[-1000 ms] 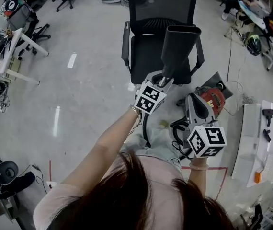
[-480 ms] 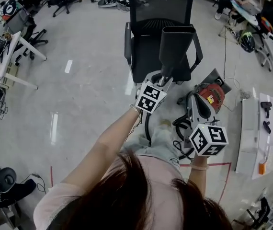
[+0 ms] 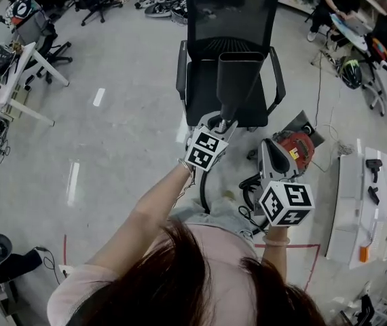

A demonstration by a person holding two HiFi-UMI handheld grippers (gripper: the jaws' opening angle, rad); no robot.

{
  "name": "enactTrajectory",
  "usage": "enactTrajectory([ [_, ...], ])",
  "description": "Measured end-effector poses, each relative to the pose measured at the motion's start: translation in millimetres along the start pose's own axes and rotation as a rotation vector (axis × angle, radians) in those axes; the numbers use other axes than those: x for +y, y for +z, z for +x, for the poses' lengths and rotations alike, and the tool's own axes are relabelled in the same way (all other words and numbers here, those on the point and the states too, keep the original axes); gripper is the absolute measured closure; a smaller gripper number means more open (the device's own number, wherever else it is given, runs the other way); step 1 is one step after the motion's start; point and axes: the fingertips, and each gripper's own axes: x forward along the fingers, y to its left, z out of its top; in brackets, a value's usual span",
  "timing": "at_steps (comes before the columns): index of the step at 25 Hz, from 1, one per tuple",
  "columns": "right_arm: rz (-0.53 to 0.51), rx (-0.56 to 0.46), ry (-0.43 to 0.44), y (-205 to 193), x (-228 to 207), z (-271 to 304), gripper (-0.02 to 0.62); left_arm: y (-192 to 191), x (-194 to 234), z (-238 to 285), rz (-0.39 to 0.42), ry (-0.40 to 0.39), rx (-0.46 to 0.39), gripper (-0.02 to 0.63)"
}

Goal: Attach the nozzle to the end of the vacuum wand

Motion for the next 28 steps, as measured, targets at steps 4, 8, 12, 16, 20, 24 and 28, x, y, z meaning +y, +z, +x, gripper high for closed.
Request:
enactTrajectory([
  [4, -0.018, 0.023, 0.039, -1, -14, 7, 0.551, -1, 2, 9, -0.006, 0.044, -0.009, 0.456],
  [8, -0.03, 0.049, 0.067, -2, -30, 17, 0.555, 0, 5, 16, -0.016, 0.075, -0.017, 0.456],
  [12, -0.051, 0.073, 0.089, -6, -40, 22, 0.557, 0, 9, 16, -0.036, 0.109, -0.008, 0.456],
  [16, -0.049, 0.08, 0.109, -7, -46, 27, 0.557, 1, 10, 19, -0.04, 0.12, -0.012, 0.456],
  [20, -0.034, 0.078, 0.112, -7, -54, 28, 0.557, 0, 2, 22, -0.038, 0.123, -0.006, 0.456],
  [24, -0.021, 0.07, 0.109, -6, -56, 25, 0.557, 2, -5, 21, -0.033, 0.118, -0.01, 0.456],
  [28, 0.003, 0.073, 0.099, -10, -57, 20, 0.557, 1, -11, 21, -0.027, 0.108, -0.003, 0.455],
])
